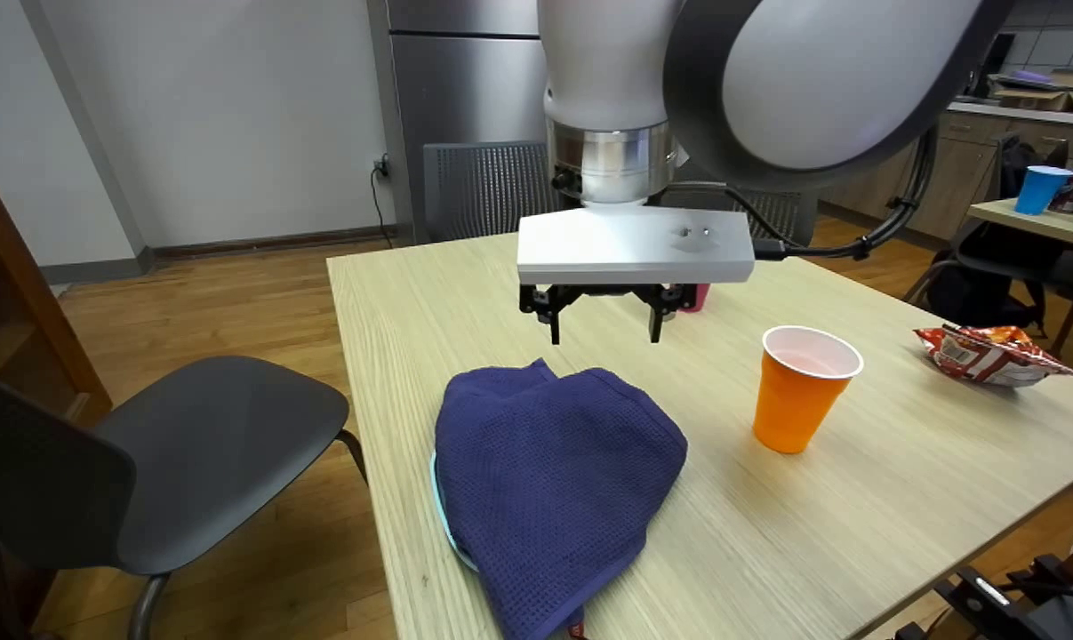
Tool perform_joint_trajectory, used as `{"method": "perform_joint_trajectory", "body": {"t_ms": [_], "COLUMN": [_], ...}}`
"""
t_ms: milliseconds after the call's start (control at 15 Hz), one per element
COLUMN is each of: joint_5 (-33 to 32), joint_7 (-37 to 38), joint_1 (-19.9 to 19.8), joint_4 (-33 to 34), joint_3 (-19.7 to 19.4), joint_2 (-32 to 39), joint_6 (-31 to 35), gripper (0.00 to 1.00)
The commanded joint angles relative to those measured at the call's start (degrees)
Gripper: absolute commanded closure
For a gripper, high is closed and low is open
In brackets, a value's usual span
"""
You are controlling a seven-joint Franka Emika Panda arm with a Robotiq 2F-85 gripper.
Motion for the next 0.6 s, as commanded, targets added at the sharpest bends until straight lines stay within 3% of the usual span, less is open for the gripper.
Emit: {"method": "perform_joint_trajectory", "body": {"t_ms": [0,533], "joint_5": [0.45,10.17], "joint_7": [-0.91,-8.31], "joint_1": [-4.32,-12.56], "joint_4": [-0.86,-2.27], "joint_3": [4.33,10.05], "joint_2": [-2.68,-7.26], "joint_6": [-0.44,-0.03], "gripper": [0.00,0.00]}}
